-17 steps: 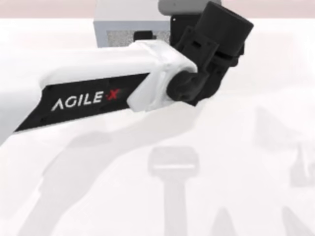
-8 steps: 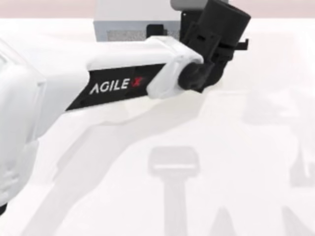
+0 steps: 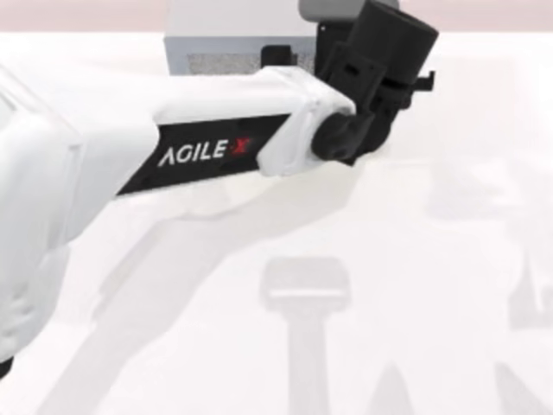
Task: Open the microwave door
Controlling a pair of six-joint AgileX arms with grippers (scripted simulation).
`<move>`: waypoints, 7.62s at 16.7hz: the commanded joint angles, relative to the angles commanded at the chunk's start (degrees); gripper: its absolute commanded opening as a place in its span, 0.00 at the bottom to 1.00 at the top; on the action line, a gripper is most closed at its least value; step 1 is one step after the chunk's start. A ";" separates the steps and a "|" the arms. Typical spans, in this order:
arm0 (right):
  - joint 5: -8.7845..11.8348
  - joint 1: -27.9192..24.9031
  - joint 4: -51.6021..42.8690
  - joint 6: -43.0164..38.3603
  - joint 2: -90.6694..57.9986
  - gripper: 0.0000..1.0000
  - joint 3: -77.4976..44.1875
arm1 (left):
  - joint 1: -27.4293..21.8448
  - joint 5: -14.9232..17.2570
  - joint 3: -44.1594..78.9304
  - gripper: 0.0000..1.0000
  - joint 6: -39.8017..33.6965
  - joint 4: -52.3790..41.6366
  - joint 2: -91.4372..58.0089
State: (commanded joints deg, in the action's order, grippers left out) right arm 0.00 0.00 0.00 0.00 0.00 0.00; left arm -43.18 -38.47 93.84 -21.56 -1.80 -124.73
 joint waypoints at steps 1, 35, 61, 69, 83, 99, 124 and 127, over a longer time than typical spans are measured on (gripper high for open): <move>0.00 0.00 0.00 0.00 0.00 1.00 0.00 | 0.00 0.00 0.00 0.62 0.00 0.00 0.00; 0.00 0.00 0.00 0.00 0.00 1.00 0.00 | 1.30 16.06 39.26 0.00 -13.38 -56.35 -12.63; 0.00 0.00 0.00 0.00 0.00 1.00 0.00 | 2.45 19.26 45.44 0.00 -15.44 -64.50 -14.39; 0.00 0.00 0.00 0.00 0.00 1.00 0.00 | 2.16 19.65 43.07 0.00 -14.52 -62.70 -12.77; 0.00 0.00 0.00 0.00 0.00 1.00 0.00 | 2.54 21.32 31.32 0.00 -10.48 -56.77 -6.44; 0.00 0.00 0.00 0.00 0.00 1.00 0.00 | 2.54 21.32 31.32 0.00 -10.48 -56.77 -6.44; 0.00 0.00 0.00 0.00 0.00 1.00 0.00 | 2.86 23.73 20.66 0.00 -5.21 -51.03 -0.06; 0.00 0.00 0.00 0.00 0.00 1.00 0.00 | 2.86 23.73 20.66 0.00 -5.21 -51.03 -0.06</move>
State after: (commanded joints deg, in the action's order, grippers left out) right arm 0.00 0.00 0.00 0.00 0.00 0.00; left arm -40.32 -14.74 114.50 -26.76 -52.83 -124.78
